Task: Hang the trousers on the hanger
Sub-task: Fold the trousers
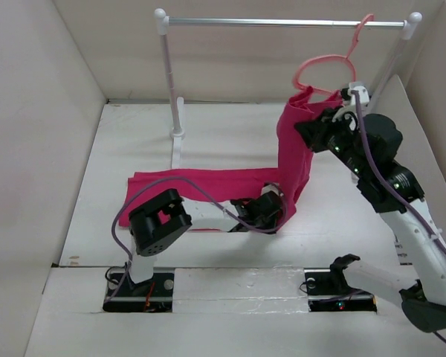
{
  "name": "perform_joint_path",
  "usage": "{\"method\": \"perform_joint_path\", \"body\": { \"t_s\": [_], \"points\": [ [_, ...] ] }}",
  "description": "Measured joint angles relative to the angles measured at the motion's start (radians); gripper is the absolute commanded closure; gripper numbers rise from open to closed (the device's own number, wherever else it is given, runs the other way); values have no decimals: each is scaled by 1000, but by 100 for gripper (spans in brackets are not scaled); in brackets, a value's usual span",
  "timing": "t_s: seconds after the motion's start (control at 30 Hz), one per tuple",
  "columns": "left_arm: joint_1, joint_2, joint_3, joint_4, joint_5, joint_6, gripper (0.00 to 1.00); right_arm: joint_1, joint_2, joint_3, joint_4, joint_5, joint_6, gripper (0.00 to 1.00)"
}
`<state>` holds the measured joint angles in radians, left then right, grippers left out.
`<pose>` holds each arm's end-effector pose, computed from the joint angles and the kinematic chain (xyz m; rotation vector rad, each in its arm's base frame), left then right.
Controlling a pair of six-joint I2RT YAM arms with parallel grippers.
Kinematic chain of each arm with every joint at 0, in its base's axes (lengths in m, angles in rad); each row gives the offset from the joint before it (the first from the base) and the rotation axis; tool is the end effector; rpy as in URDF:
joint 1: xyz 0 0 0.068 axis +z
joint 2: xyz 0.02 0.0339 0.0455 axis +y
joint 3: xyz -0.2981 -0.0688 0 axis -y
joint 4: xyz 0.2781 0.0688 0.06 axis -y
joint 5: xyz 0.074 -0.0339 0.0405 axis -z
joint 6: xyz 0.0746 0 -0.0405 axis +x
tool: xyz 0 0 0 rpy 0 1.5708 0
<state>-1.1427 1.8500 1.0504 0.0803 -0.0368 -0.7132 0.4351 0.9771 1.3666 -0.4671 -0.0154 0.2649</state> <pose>0.1896 -0.4089 0.1446 0.5053 2.4130 -0.8676 0.2134 0.1005 0.5102 -0.1544 1.6698 0.5441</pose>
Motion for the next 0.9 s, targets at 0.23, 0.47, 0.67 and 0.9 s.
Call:
{"method": "perform_joint_path", "body": {
  "t_s": [0.23, 0.47, 0.67, 0.9],
  "points": [
    [-62, -20, 25, -62, -32, -8, 82, 116, 133, 64, 11, 18, -72, 100],
    [6, -694, -138, -347, -333, -66, 63, 187, 245, 85, 69, -33, -113, 100],
    [196, -1054, 153, -520, -639, -66, 60, 338, 405, 124, 151, -64, -130, 100],
    [205, -1083, 392, -594, -890, -23, 59, 599, 823, 272, 270, -96, -156, 41]
  ]
}}
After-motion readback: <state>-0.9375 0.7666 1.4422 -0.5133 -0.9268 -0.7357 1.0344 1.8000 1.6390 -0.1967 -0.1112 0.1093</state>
